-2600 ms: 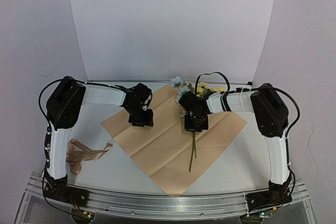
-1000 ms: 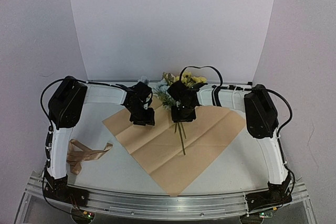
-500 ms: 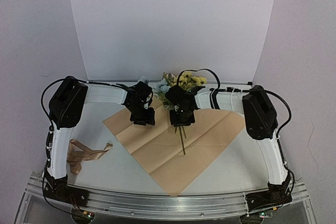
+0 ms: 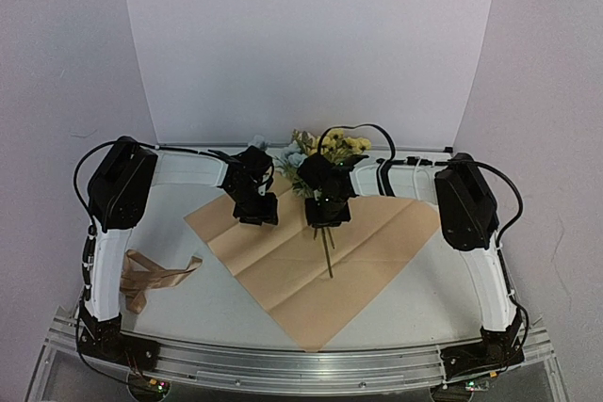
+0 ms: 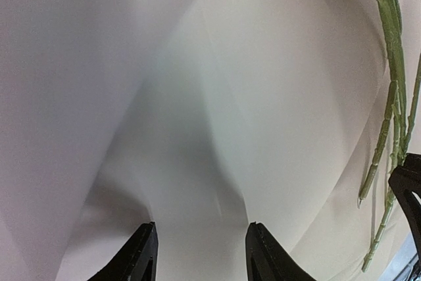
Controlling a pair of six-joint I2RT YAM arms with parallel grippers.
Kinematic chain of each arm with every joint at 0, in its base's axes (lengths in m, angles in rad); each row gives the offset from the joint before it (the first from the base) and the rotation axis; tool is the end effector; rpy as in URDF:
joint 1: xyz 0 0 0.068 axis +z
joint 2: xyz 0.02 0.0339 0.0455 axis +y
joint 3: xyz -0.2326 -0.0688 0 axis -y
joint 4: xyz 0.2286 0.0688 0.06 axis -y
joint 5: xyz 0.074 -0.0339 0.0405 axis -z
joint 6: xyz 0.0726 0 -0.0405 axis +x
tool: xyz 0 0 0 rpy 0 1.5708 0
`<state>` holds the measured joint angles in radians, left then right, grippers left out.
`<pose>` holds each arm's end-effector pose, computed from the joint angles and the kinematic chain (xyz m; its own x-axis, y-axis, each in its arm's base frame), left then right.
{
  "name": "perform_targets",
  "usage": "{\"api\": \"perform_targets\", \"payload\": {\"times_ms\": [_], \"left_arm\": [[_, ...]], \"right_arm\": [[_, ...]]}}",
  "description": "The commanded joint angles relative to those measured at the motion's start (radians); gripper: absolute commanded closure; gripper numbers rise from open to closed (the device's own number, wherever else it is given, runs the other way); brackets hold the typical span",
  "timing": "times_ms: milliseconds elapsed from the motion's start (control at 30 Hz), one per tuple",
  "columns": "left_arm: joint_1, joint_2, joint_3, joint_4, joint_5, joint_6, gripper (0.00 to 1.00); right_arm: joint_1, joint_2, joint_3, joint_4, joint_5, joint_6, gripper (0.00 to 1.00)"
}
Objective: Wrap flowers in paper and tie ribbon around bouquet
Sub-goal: Pick up the fake flower from the flattened wrapping paper.
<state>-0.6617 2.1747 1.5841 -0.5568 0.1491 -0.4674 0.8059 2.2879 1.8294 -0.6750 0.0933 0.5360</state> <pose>0.3368 -0.2760 0.0946 -0.9376 0.1655 -0.3058 0.2614 0.9154 -0.3060 0.3278 0.3318 0.1089 -0.8922 -0.1953 -0.4072 -0.2737 0.9510 0.1437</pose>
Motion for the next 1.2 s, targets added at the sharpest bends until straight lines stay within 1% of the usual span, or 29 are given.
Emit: {"api": "perform_targets", "payload": {"times_ms": [0,33,133,400,500,733,800,900,933,1167], "left_arm": [[0.005,0.014,0.013,-0.016,0.01,0.013,0.53],[0.005,0.012,0.011,-0.015,0.01,0.012,0.53],[0.005,0.01,0.009,-0.014,0.01,0.012,0.53],[0.005,0.011,0.013,-0.014,0.014,0.012,0.53],[0.005,0.012,0.012,-0.012,0.016,0.011,0.53],[0.005,0.01,0.01,-0.01,0.021,0.009,0.53],[0.005,0.01,0.011,-0.01,0.021,0.009,0.53],[0.005,0.008,0.011,-0.011,0.021,0.009,0.53],[0.005,0.008,0.011,-0.011,0.022,0.009,0.53],[0.005,0.007,0.004,-0.008,0.024,0.01,0.53]], "right_arm": [[0.0,-0.027,0.012,-0.005,0.02,-0.019,0.76],[0.001,-0.024,0.012,-0.005,0.02,-0.019,0.74],[0.0,-0.009,0.01,-0.004,0.009,-0.017,0.74],[0.001,0.016,0.016,-0.001,0.009,-0.016,0.85],[0.0,0.02,0.016,-0.001,0.007,-0.018,0.85],[0.0,0.028,0.022,0.0,0.001,-0.022,0.82],[0.001,0.027,0.024,-0.001,-0.004,-0.022,0.85],[0.0,0.012,0.021,-0.001,-0.003,-0.019,0.99],[0.001,0.002,0.02,-0.001,0.001,-0.019,1.0],[0.0,-0.131,0.034,-0.001,0.042,-0.031,1.0]]}}
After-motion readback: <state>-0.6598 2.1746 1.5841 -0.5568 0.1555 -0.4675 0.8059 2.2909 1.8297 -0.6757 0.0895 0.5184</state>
